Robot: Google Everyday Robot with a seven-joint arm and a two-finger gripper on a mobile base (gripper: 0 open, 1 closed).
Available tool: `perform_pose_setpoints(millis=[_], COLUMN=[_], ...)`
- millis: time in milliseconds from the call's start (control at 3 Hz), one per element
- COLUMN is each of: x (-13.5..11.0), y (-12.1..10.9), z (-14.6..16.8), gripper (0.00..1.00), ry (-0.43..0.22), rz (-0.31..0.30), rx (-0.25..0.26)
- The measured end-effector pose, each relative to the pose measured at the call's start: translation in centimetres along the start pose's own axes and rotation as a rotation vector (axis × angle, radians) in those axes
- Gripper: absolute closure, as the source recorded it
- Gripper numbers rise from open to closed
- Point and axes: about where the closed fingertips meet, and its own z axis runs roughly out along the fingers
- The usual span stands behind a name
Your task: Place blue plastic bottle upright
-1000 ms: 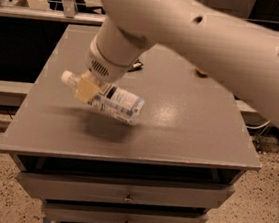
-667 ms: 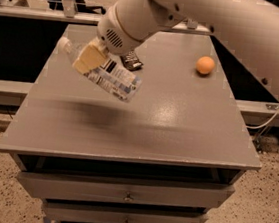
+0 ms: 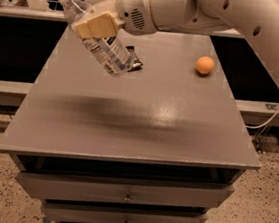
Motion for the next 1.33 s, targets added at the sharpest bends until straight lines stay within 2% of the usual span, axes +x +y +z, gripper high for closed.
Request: perform_pose_setpoints(millis=[333,667,1000,1333], x=[-0.68,-0.67,-0.63,0.06], y=[0.47,0.47,0.66,0.88], z=[-0.35,-0.32,-0.13,-0.19], gripper=[1.0,1.0,1.0,1.0], ry=[-0.026,-0.026,-0.1,-0.262], rz=[-0.043,-0.042,-0.042,-0.037], rx=[-0.005,-0.005,0.0,0.027])
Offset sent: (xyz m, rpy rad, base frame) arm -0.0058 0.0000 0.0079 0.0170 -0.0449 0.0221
